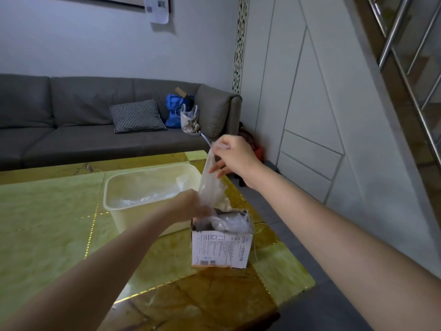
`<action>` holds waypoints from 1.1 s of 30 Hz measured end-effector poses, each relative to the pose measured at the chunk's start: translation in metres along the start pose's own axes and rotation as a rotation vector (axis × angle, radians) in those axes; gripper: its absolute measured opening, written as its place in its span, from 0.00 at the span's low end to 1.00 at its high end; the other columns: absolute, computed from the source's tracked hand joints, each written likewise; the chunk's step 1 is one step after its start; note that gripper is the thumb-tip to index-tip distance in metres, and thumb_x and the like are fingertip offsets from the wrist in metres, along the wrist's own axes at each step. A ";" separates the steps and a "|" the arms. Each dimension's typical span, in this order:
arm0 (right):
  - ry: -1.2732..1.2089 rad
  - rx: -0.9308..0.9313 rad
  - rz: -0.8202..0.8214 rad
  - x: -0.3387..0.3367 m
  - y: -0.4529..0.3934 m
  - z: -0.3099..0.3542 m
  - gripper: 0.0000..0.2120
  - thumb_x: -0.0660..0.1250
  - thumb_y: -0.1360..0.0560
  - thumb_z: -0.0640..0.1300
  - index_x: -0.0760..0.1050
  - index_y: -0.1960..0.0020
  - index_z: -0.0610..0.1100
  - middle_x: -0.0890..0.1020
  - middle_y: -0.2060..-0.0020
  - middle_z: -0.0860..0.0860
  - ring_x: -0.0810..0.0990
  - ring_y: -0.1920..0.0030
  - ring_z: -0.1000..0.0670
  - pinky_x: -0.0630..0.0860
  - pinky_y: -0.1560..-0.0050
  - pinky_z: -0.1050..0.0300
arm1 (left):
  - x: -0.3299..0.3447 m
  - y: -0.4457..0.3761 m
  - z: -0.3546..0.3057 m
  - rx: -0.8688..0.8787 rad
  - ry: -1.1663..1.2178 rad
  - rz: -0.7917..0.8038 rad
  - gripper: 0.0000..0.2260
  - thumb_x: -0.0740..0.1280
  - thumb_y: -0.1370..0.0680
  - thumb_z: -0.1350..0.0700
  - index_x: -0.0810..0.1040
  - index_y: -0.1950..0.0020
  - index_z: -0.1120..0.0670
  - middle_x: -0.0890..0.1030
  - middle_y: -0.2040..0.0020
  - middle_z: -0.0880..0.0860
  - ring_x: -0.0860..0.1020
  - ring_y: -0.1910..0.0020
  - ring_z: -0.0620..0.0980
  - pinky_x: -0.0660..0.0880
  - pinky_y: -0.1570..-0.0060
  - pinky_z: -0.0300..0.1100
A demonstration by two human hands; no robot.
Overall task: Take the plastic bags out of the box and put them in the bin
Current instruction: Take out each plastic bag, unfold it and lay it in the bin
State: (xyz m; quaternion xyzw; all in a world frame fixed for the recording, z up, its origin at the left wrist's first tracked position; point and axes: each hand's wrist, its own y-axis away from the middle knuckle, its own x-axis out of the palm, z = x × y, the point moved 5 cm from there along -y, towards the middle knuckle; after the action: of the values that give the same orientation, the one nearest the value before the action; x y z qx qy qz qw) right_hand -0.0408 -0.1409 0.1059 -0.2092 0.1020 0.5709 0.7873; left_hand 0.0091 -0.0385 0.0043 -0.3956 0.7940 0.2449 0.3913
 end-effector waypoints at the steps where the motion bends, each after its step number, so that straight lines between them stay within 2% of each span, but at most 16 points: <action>1: -0.085 -0.010 -0.049 -0.004 -0.001 0.003 0.10 0.56 0.19 0.39 0.68 0.59 0.41 0.77 0.63 0.44 0.81 0.72 0.47 0.74 0.77 0.61 | -0.004 0.000 0.001 -0.018 0.117 -0.021 0.10 0.70 0.27 0.54 0.77 0.57 0.61 0.76 0.60 0.56 0.73 0.62 0.51 0.68 0.61 0.39; 3: -0.201 -0.014 -0.139 -0.014 -0.004 0.005 0.08 0.55 0.18 0.41 0.68 0.55 0.41 0.77 0.64 0.43 0.81 0.73 0.47 0.75 0.77 0.62 | -0.015 0.003 0.000 -0.002 0.286 -0.049 0.07 0.71 0.27 0.55 0.76 0.60 0.57 0.77 0.63 0.54 0.73 0.66 0.48 0.69 0.66 0.35; 5: -0.242 -0.007 -0.198 -0.023 -0.008 -0.001 0.06 0.55 0.18 0.42 0.70 0.50 0.42 0.78 0.66 0.43 0.81 0.72 0.47 0.76 0.75 0.61 | -0.025 0.008 -0.003 0.033 0.348 -0.004 0.06 0.70 0.27 0.54 0.78 0.54 0.55 0.77 0.60 0.52 0.73 0.64 0.46 0.69 0.65 0.34; 7: -0.100 0.011 -0.229 -0.028 -0.011 -0.011 0.11 0.57 0.18 0.43 0.72 0.58 0.42 0.80 0.69 0.42 0.80 0.72 0.48 0.74 0.75 0.61 | -0.031 0.010 -0.002 0.071 0.331 0.031 0.14 0.70 0.27 0.52 0.76 0.43 0.53 0.78 0.50 0.50 0.76 0.53 0.47 0.72 0.56 0.37; 9: -0.043 0.076 -0.199 -0.027 -0.013 -0.024 0.15 0.60 0.20 0.44 0.72 0.64 0.41 0.80 0.69 0.43 0.80 0.71 0.47 0.74 0.73 0.62 | -0.038 0.009 -0.002 0.096 0.386 -0.034 0.12 0.69 0.27 0.51 0.78 0.44 0.52 0.78 0.46 0.50 0.75 0.47 0.49 0.71 0.50 0.41; 10: -0.087 0.109 -0.155 -0.024 -0.012 -0.029 0.14 0.62 0.21 0.45 0.72 0.63 0.40 0.79 0.68 0.43 0.80 0.69 0.47 0.74 0.71 0.62 | -0.041 0.010 -0.002 0.101 0.430 -0.075 0.09 0.69 0.26 0.51 0.80 0.48 0.52 0.79 0.48 0.51 0.76 0.49 0.49 0.71 0.52 0.40; 12: -0.191 0.123 -0.053 -0.016 -0.011 -0.033 0.13 0.68 0.24 0.49 0.74 0.53 0.39 0.79 0.60 0.44 0.79 0.61 0.49 0.75 0.63 0.61 | -0.043 0.011 0.000 0.085 0.519 -0.109 0.06 0.68 0.25 0.53 0.82 0.53 0.53 0.80 0.52 0.54 0.74 0.57 0.49 0.68 0.58 0.39; 14: -0.087 0.125 -0.002 -0.015 -0.010 -0.037 0.26 0.71 0.28 0.54 0.69 0.37 0.42 0.75 0.46 0.48 0.76 0.49 0.51 0.72 0.53 0.58 | -0.043 0.012 0.001 0.067 0.660 -0.082 0.07 0.66 0.24 0.55 0.82 0.53 0.56 0.79 0.56 0.55 0.72 0.61 0.48 0.68 0.60 0.39; 16: -0.020 0.194 0.054 -0.013 -0.007 -0.046 0.36 0.73 0.31 0.56 0.63 0.29 0.45 0.71 0.39 0.50 0.72 0.47 0.52 0.70 0.49 0.57 | -0.041 0.013 0.004 0.032 0.836 -0.018 0.09 0.63 0.22 0.55 0.81 0.50 0.58 0.79 0.58 0.51 0.73 0.64 0.45 0.70 0.62 0.36; 17: -0.055 0.240 0.101 -0.010 -0.005 -0.052 0.35 0.74 0.32 0.55 0.64 0.30 0.45 0.73 0.41 0.50 0.72 0.49 0.53 0.70 0.48 0.56 | -0.040 0.012 0.005 0.014 0.913 0.012 0.10 0.62 0.21 0.55 0.80 0.48 0.59 0.78 0.60 0.50 0.73 0.66 0.43 0.71 0.64 0.34; 18: -0.128 0.285 0.150 -0.006 -0.003 -0.056 0.29 0.74 0.31 0.51 0.69 0.34 0.44 0.76 0.46 0.49 0.73 0.52 0.53 0.71 0.47 0.55 | -0.039 0.012 0.007 0.002 0.983 0.038 0.11 0.61 0.21 0.55 0.79 0.48 0.60 0.78 0.61 0.49 0.74 0.68 0.42 0.72 0.67 0.33; 21: -0.379 0.292 0.098 -0.003 0.000 -0.058 0.01 0.69 0.26 0.38 0.78 0.54 0.41 0.80 0.61 0.48 0.77 0.62 0.52 0.76 0.56 0.57 | -0.038 0.013 0.011 -0.024 1.097 0.055 0.10 0.61 0.20 0.56 0.78 0.49 0.61 0.78 0.59 0.53 0.76 0.68 0.44 0.76 0.67 0.34; 24: -0.500 0.305 -0.093 -0.010 -0.004 -0.059 0.05 0.67 0.26 0.32 0.77 0.58 0.40 0.79 0.65 0.47 0.76 0.66 0.54 0.75 0.61 0.61 | -0.039 0.014 0.019 -0.057 0.992 -0.013 0.10 0.61 0.20 0.55 0.77 0.51 0.60 0.77 0.59 0.55 0.75 0.64 0.47 0.74 0.66 0.36; 28: -0.497 0.256 -0.212 -0.016 -0.008 -0.053 0.06 0.68 0.27 0.31 0.75 0.59 0.39 0.77 0.67 0.47 0.72 0.71 0.56 0.70 0.71 0.67 | -0.042 0.014 0.024 -0.098 0.984 -0.096 0.09 0.62 0.21 0.58 0.78 0.45 0.61 0.81 0.54 0.55 0.72 0.65 0.45 0.72 0.70 0.32; 31: -0.461 0.154 -0.244 -0.019 -0.011 -0.045 0.05 0.67 0.25 0.34 0.77 0.59 0.42 0.77 0.66 0.48 0.73 0.68 0.55 0.70 0.66 0.65 | -0.047 0.012 0.024 -0.131 0.884 -0.189 0.09 0.62 0.21 0.59 0.77 0.45 0.60 0.78 0.50 0.57 0.73 0.61 0.48 0.73 0.67 0.34; 33: -0.323 0.084 -0.248 -0.022 -0.013 -0.039 0.06 0.67 0.25 0.37 0.77 0.58 0.45 0.77 0.64 0.50 0.74 0.64 0.56 0.72 0.63 0.65 | -0.053 0.010 0.025 -0.160 0.846 -0.268 0.10 0.61 0.20 0.58 0.75 0.41 0.58 0.77 0.45 0.56 0.75 0.52 0.51 0.74 0.56 0.39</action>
State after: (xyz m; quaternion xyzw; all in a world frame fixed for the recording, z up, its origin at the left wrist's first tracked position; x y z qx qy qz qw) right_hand -0.0330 -0.1803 0.0831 -0.0929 -0.0283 0.4908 0.8658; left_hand 0.0323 0.0081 0.0339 -0.5892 0.8045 0.0694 0.0286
